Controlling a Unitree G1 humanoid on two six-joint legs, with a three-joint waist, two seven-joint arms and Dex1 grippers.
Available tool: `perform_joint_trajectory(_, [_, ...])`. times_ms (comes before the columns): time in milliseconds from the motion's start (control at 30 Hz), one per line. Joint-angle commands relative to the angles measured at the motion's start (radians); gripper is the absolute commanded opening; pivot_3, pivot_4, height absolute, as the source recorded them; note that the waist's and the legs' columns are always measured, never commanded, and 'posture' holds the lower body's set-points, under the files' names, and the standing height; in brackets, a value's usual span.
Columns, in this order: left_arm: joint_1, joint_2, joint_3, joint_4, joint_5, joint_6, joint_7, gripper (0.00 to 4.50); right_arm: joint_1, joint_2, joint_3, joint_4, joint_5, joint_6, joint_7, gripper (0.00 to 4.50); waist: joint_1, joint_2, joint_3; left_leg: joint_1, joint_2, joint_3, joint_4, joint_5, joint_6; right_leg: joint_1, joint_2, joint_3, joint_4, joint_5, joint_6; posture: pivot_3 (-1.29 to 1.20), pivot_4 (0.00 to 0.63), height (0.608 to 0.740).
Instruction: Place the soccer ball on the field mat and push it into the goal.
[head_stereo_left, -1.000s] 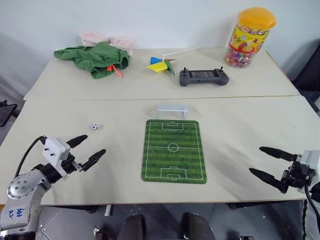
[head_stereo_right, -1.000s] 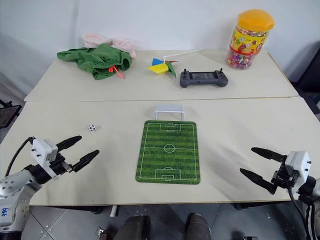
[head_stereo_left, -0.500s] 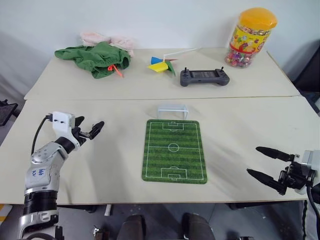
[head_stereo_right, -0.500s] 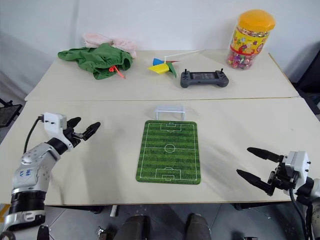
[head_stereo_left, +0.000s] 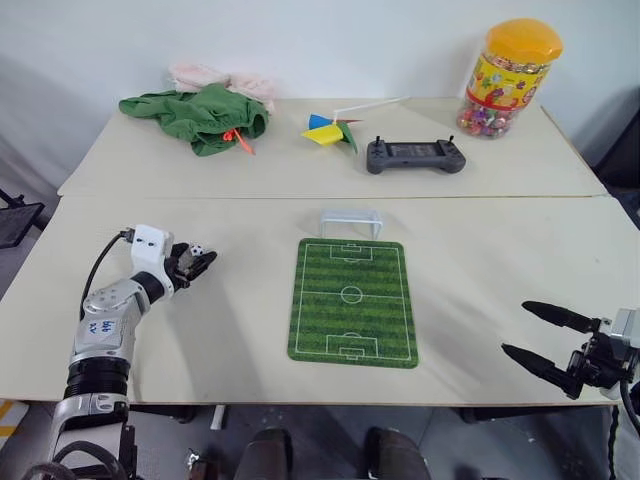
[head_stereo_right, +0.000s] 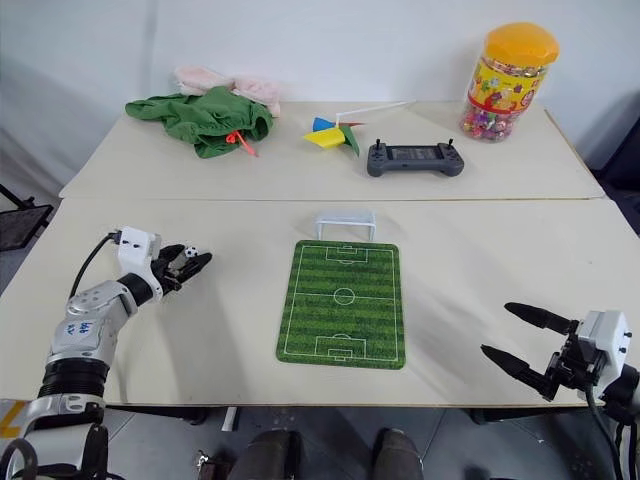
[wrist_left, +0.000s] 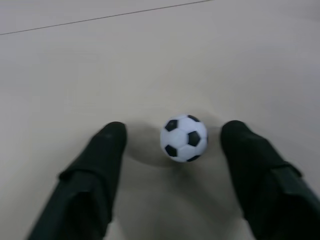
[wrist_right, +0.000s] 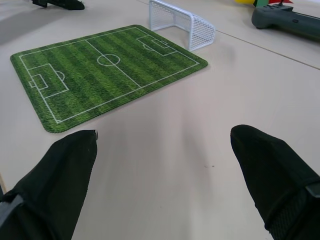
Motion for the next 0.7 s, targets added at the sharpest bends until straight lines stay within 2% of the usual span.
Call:
perform_joint_trajectory(33, [-0.005, 0.010, -0.032, 0.033, 0.023, -0.003, -0.047, 1.94, -0.002, -0.018, -0.049, -0.020, 0.033, 0.004, 0.025, 4.50, 0.000, 0.000, 0.000, 0.000, 0.000, 0.000, 0.000, 0.000, 0.000, 0.000, 0.000, 0.000, 0.000, 0.000, 0.000, 0.00, 0.150, 0.740])
perform_joint_trajectory(133, [-0.011, 0.020, -0.041, 0.038, 0.033, -0.006, -0.068, 0.96, -0.012, -0.021, -0.053, -0.010, 0.043, 0.007, 0.044, 4.50, 0.000, 0.000, 0.000, 0.000, 0.000, 0.000, 0.000, 0.000, 0.000, 0.000, 0.000, 0.000, 0.001, 0.000, 0.000, 0.00, 0.150, 0.740])
perform_joint_trajectory(167, [-0.012, 0.023, -0.043, 0.037, 0.034, -0.007, -0.072, 0.86, -0.014, -0.021, -0.054, -0.009, 0.045, 0.010, 0.048, 4.50, 0.000, 0.000, 0.000, 0.000, 0.000, 0.000, 0.000, 0.000, 0.000, 0.000, 0.000, 0.000, 0.001, 0.000, 0.000, 0.00, 0.150, 0.740])
perform_joint_trajectory(267, [0.021, 0.029, -0.048, -0.043, 0.014, 0.002, -0.105, 0.87, -0.018, -0.018, -0.058, -0.008, 0.051, 0.016, 0.066, 4.50, -0.001, 0.000, 0.000, 0.000, 0.000, 0.000, 0.000, 0.000, 0.000, 0.000, 0.000, 0.000, 0.001, 0.000, 0.000, 0.00, 0.150, 0.740])
perform_joint_trajectory(400, [0.157, 0.027, -0.070, -0.352, -0.079, 0.049, -0.216, 0.87, -0.008, -0.007, -0.072, -0.031, 0.089, 0.036, 0.103, 4.50, -0.003, 0.000, 0.000, -0.001, 0.001, 0.001, 0.000, -0.001, -0.001, -0.001, 0.000, 0.001, 0.004, 0.000, 0.000, 0.00, 0.150, 0.740])
perform_joint_trajectory(533, [0.280, 0.042, -0.116, -0.585, -0.134, 0.113, -0.289, 0.87, 0.018, 0.003, -0.071, -0.075, 0.107, 0.052, 0.109, 4.50, -0.001, -0.001, 0.000, -0.002, 0.001, 0.001, 0.001, -0.003, -0.001, -0.002, 0.001, 0.001, 0.003, 0.000, 0.001, 0.00, 0.150, 0.740])
perform_joint_trajectory(700, [0.355, 0.011, -0.193, -0.785, -0.154, 0.167, -0.284, 0.87, 0.113, 0.025, -0.062, -0.195, 0.148, 0.096, 0.116, 4.50, 0.002, -0.001, 0.000, -0.002, 0.002, 0.001, 0.001, -0.003, 0.000, -0.002, 0.001, 0.001, -0.001, 0.000, 0.000, 0.00, 0.150, 0.740])
